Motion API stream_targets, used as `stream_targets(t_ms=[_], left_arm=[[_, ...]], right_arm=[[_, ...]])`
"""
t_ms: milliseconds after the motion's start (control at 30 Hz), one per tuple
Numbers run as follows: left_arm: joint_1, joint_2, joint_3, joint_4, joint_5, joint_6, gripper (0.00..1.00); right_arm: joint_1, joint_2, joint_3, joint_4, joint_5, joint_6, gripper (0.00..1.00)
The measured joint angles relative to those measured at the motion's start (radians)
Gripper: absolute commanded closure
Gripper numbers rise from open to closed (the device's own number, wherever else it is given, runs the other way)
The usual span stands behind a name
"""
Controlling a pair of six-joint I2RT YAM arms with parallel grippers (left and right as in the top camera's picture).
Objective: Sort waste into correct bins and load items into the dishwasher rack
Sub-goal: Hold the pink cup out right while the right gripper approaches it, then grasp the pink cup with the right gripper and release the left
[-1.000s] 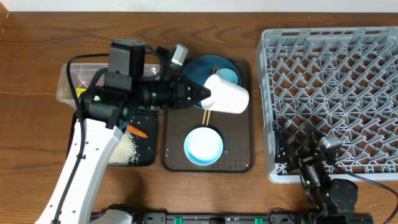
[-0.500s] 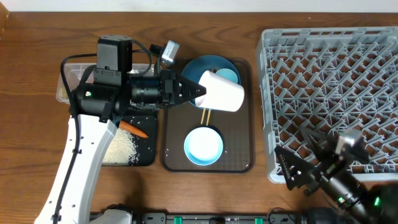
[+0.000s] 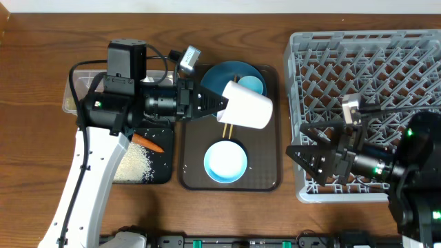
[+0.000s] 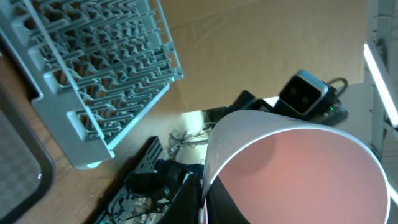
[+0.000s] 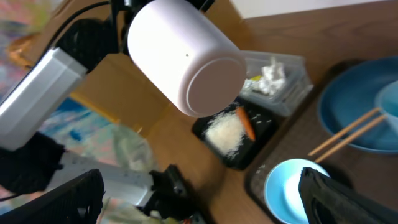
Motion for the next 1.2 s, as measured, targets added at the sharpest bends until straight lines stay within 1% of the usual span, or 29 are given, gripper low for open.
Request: stream_targets(t_ms=[233, 467, 800, 900, 1067, 1200], left_arm=[[-0.01, 0.0, 0.0, 0.0, 0.037, 0.0, 0.94], [-0.083, 0.0, 0.0, 0.0, 0.068, 0.0, 0.94], [-0.123, 0.0, 0.0, 0.003, 0.071, 0.0, 0.94], [-0.14, 0.0, 0.0, 0.003, 0.068, 0.0, 0.94], [-0.149, 0.0, 0.0, 0.003, 0.058, 0.0, 0.94], [-0.149, 0.0, 0.0, 0.003, 0.055, 0.0, 0.94]], right_arm=[[0.0, 0.039, 0.0, 0.084, -0.1, -0.033, 0.01], [0.0, 0.048, 0.0, 0.087, -0.119, -0.047, 0.01], [0.002, 0.065, 0.0, 0.087, -0.119, -0.063, 0.01], [0.023, 0.067, 0.0, 0.097, -0.122, -0.064, 0.01], [0.089, 0.071, 0.0, 0.163, -0.119, -0.068, 0.05], [0.137, 0.071, 0.0, 0.191, -0.105, -0.066, 0.07]])
